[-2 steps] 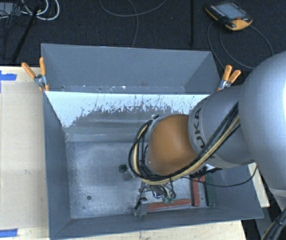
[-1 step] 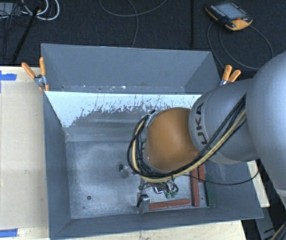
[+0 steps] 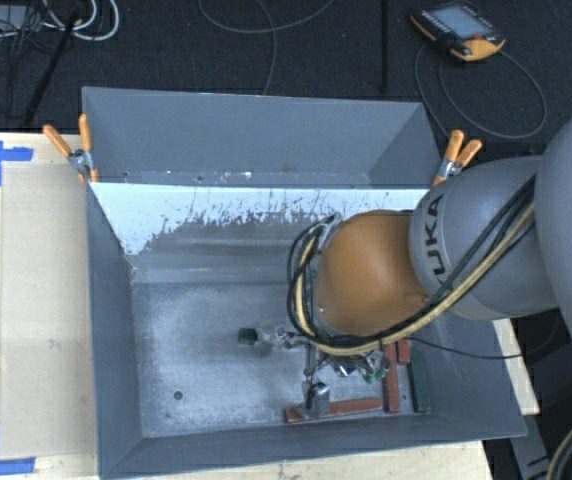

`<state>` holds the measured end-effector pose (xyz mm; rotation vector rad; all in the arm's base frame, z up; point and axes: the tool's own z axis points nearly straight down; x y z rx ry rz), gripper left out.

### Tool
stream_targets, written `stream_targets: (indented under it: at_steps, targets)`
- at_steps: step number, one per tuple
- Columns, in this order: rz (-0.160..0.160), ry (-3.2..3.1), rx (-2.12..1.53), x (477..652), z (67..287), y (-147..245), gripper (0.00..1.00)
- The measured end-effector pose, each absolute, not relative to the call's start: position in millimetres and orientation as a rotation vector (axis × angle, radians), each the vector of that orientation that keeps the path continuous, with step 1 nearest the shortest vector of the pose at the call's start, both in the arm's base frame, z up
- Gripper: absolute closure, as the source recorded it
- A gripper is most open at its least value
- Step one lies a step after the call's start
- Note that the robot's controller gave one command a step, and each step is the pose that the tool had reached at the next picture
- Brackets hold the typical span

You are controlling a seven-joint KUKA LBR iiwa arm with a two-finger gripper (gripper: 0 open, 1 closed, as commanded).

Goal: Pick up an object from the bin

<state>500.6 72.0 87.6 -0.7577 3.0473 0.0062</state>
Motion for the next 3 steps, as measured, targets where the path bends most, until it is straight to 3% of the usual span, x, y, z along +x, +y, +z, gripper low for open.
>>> stream_targets:
  at_steps: [1,3]
  targets:
    - [-0.003,3.065,-0.705,496.2,86,27,0.0]
    - [0.003,3.063,-0.695,512.3,93,95,0.0]
